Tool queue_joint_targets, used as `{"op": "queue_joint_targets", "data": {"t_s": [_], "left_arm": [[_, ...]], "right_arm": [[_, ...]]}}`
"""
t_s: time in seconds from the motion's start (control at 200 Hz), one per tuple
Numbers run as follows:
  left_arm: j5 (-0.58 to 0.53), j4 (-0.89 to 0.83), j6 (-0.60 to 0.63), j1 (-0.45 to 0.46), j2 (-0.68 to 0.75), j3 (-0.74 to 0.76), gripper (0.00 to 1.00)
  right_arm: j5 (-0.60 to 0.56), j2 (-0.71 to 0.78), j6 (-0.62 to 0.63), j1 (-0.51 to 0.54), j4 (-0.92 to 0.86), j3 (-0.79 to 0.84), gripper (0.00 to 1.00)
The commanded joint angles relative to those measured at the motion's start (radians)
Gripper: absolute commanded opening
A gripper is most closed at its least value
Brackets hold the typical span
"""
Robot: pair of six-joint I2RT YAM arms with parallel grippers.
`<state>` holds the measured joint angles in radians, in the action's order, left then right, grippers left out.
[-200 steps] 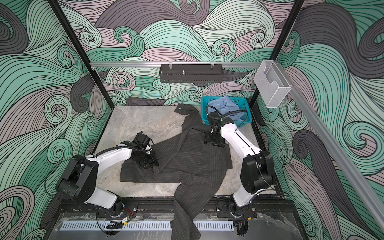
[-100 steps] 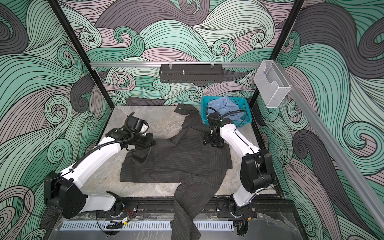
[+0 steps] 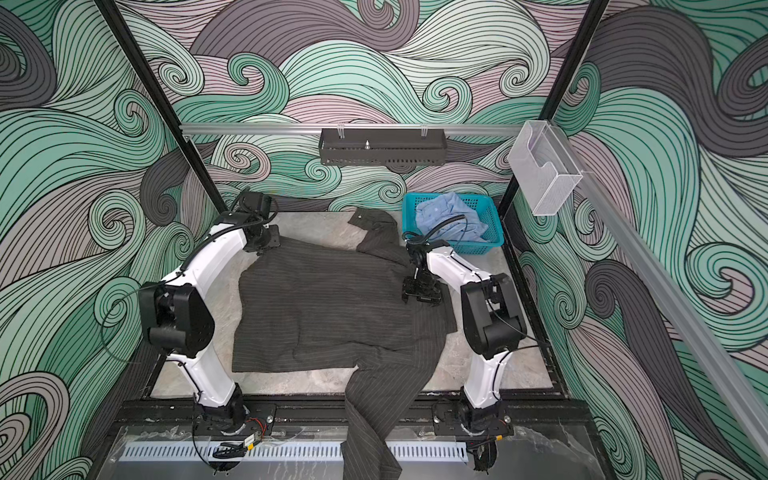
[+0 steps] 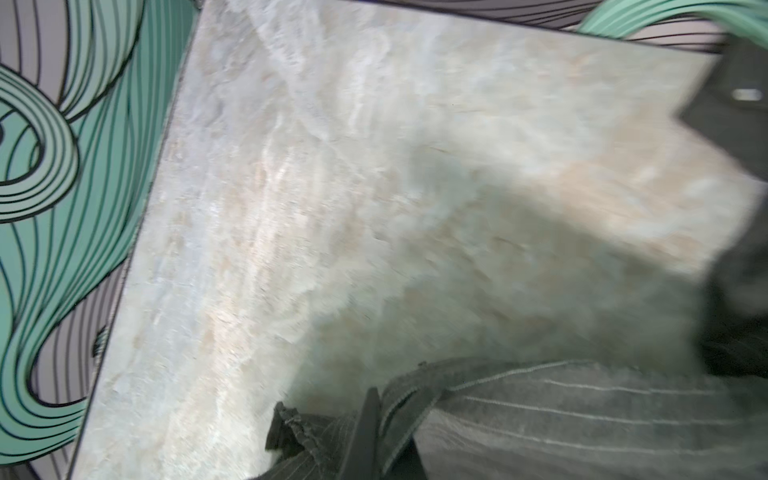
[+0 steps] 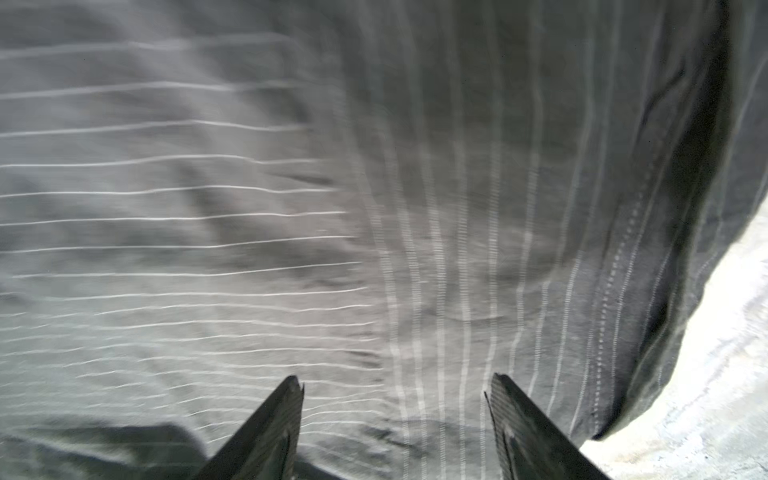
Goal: Fold and stack the long sleeve shirts
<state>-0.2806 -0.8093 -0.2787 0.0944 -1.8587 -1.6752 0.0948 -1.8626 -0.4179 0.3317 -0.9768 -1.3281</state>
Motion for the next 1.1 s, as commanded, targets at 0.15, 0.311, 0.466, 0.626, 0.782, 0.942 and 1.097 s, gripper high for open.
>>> {"op": "queue_joint_targets", "data": {"t_s": [0.15, 0.311, 0.466, 0.626, 0.782, 0.942, 1.097], "left_arm": [[-0.094, -0.213, 0.012, -0.084, -0.354, -0.367, 0.00], [-0.040, -0.502, -0.002, -0.114, -0.650, -0.784, 0.32], [-0.029, -0.692, -0.024, -0.121, -0.682, -1.065, 0.58], [0.061, -0.473, -0.028, -0.122, -0.288, -0.603, 0.66], [0.329, -0.205, -0.136, -0.127, 0.026, -0.046, 0.60], [0.531, -0.188, -0.221, -0.149, 0.028, 0.194, 0.56], [0.584, -0.166, -0.240, -0.172, -0.046, 0.293, 0.54]], "right_arm": [[-0.007, -0.062, 0.040, -0.003, -0.046, -0.040, 0.72], [-0.010, -0.094, 0.043, -0.005, -0.048, -0.050, 0.72], [0.007, -0.066, 0.038, -0.005, -0.026, -0.056, 0.72], [0.033, -0.017, 0.008, -0.005, 0.057, -0.042, 0.69], [0.062, -0.083, -0.040, -0.005, 0.091, -0.067, 0.44], [0.049, -0.140, -0.094, -0.017, 0.144, -0.049, 0.21], [0.029, -0.173, -0.121, -0.060, 0.144, -0.027, 0.23]]}}
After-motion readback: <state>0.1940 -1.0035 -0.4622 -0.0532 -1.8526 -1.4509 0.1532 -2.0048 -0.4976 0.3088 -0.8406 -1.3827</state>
